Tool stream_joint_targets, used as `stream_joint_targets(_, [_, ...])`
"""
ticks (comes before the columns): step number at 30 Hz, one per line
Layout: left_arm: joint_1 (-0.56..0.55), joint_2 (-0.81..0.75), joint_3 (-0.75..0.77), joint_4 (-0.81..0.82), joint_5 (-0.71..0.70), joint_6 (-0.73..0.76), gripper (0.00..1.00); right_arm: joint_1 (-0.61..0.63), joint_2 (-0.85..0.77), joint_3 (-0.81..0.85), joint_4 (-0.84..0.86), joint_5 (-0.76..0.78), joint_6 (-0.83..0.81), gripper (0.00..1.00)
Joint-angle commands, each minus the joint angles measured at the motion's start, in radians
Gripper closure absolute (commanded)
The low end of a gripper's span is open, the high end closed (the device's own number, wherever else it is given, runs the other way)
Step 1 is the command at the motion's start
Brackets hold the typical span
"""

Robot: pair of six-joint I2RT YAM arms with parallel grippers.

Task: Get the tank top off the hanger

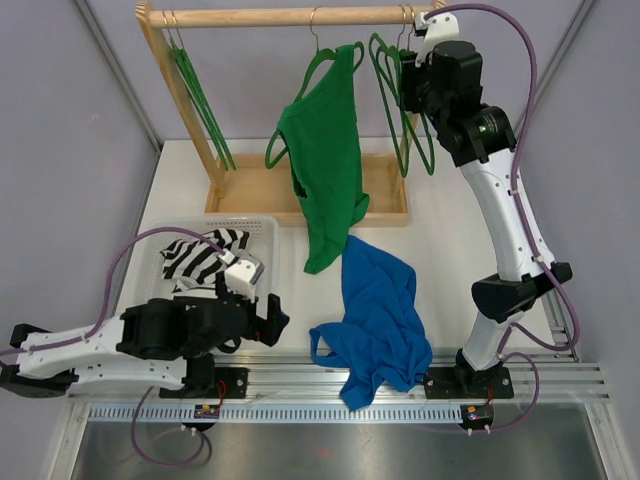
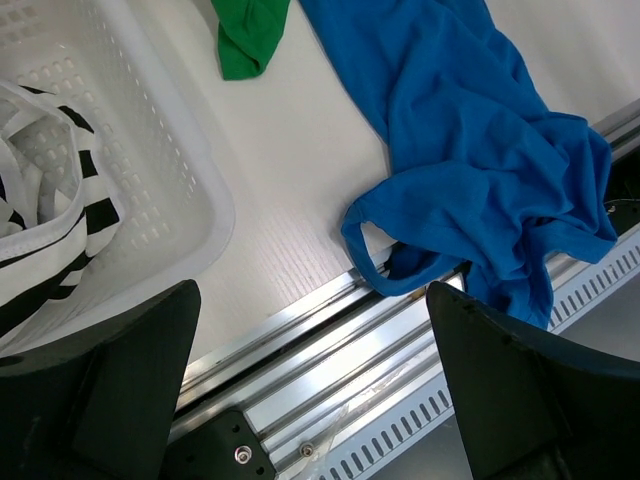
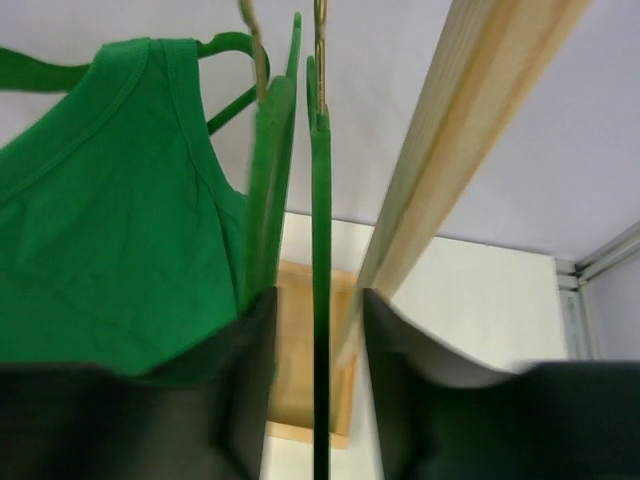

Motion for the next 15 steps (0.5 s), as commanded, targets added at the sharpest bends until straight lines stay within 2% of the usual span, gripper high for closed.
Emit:
stream_joint_targets(1, [-0.004, 0.133, 0.053, 0.125, -0.033, -0.022, 0.01, 0.000, -0.103, -0.021, -0.013, -0.014, 0.009, 0.49])
stream_joint_targets(2, [-0.007, 0.178, 0.063, 0.151, -0.028, -0.013, 0.01, 0.000, -0.141, -0.030, -0.015, -0.008, 0.014, 0.37])
stream_joint_targets(5, [-0.018, 0.333, 0.099, 0.255, -0.010, 0.008, 0.01, 0.000, -0.236, -0.087, -0.021, -0.011, 0.037, 0.24])
stream_joint_targets(6, [-0.020, 0.403, 0.115, 0.315, 0.002, 0.010, 0.01, -0.001, -0.263, -0.102, -0.032, -0.014, 0.043, 0.12])
stream_joint_targets(9, [-0.021, 0.505, 0.135, 0.449, 0.037, 0.024, 0.01, 0.000, -0.382, -0.165, -0.062, -0.006, 0.090, 0.00])
stream_joint_targets(15, [-0.021, 0.795, 0.191, 0.611, 0.077, 0.015, 0.01, 0.000, -0.680, -0.461, -0.118, -0.060, 0.201, 0.01])
